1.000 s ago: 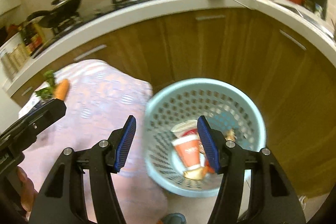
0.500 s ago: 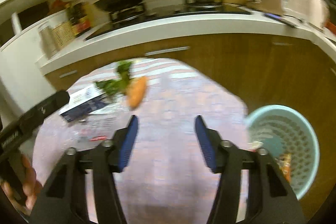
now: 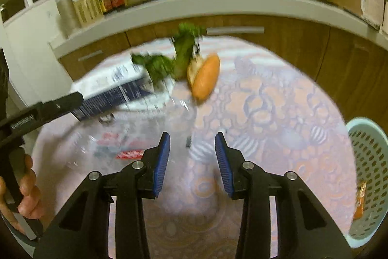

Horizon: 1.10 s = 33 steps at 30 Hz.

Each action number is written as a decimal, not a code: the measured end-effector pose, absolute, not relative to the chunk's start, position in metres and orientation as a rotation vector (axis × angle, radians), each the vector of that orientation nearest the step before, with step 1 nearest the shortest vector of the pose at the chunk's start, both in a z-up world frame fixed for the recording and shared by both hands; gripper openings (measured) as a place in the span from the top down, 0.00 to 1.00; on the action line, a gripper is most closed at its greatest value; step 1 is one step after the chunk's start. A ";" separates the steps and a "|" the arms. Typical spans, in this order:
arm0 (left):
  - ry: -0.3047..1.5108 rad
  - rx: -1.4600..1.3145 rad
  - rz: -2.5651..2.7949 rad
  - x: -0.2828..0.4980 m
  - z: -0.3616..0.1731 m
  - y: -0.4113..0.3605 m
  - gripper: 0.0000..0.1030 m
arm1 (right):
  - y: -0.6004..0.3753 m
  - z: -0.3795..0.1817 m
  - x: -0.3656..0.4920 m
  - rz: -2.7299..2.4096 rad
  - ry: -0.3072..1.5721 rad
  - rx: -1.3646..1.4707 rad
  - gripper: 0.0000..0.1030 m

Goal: Collect trash
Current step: 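Grasp the white milk carton with left tool while right tool grasps the bread roll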

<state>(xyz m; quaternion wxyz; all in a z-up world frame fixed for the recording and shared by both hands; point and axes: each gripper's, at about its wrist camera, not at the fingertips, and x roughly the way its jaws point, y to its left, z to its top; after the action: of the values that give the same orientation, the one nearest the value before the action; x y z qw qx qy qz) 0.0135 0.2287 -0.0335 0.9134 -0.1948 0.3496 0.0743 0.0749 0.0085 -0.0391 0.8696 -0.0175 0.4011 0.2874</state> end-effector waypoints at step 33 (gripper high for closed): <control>0.866 -0.063 0.133 0.052 -0.047 0.163 0.24 | 0.000 -0.032 0.071 0.596 0.803 0.002 0.66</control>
<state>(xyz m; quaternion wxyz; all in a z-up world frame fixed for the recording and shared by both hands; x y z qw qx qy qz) 0.0517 0.1627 -0.0473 0.9051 -0.0305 0.4191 0.0646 0.0708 0.0001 -0.0323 0.8776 0.0010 0.3849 0.2858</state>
